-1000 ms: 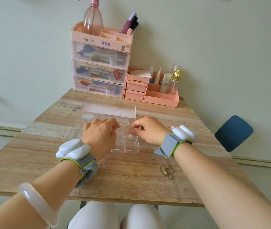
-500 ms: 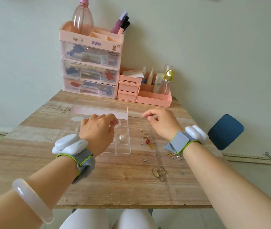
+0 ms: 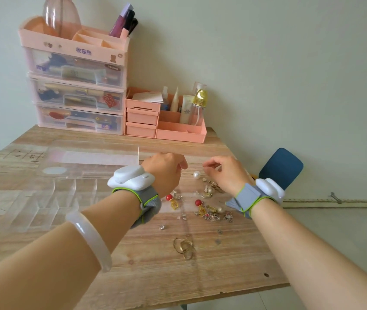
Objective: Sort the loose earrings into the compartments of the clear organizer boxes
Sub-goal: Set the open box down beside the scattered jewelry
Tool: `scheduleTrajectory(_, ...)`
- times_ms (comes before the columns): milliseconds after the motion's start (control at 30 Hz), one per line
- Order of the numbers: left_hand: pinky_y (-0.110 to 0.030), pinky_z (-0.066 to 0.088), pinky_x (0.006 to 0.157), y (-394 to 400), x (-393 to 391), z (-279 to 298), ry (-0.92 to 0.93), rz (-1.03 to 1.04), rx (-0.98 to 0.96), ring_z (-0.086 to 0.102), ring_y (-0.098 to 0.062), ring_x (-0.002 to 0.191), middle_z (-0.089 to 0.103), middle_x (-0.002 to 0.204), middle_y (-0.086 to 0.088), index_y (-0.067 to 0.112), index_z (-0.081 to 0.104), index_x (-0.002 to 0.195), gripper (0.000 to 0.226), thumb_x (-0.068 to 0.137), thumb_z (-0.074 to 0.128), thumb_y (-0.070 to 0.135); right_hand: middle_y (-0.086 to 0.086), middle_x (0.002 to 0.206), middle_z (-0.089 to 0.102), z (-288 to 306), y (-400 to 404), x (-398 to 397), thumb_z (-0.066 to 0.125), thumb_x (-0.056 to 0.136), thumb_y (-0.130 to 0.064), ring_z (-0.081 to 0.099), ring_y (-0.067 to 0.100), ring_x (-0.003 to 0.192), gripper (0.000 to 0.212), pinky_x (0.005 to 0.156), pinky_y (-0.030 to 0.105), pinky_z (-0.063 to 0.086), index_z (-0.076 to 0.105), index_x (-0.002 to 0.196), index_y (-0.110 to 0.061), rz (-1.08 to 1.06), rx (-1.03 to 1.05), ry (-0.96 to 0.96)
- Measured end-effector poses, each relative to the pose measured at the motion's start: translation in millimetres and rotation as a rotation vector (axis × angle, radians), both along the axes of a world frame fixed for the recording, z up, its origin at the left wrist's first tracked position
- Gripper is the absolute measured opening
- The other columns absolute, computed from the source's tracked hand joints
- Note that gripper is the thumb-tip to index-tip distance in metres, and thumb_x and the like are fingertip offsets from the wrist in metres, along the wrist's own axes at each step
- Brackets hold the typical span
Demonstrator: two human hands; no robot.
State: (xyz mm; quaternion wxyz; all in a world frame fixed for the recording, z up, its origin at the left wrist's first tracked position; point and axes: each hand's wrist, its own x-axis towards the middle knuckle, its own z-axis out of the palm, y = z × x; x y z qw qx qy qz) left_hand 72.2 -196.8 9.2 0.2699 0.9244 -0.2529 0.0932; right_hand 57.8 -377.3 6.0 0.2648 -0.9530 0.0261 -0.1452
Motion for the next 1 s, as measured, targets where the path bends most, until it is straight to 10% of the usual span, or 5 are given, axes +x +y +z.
scheduleTrajectory(1000, -0.026, 0.046, 0.081, 117, -15, -5, 0.011, 0.303, -0.248, 0.057, -0.014, 0.086, 0.065, 0.085, 0.006, 0.021, 0.066, 0.097, 0.032, 0.087, 0.041, 0.003, 0.0, 0.087, 0.069, 9, 138, 0, 0.076, 0.074, -0.017, 0.06, 0.013, 0.075, 0.016, 0.071, 0.021, 0.047, 0.066, 0.086, -0.014, 0.463, 0.078, 0.043)
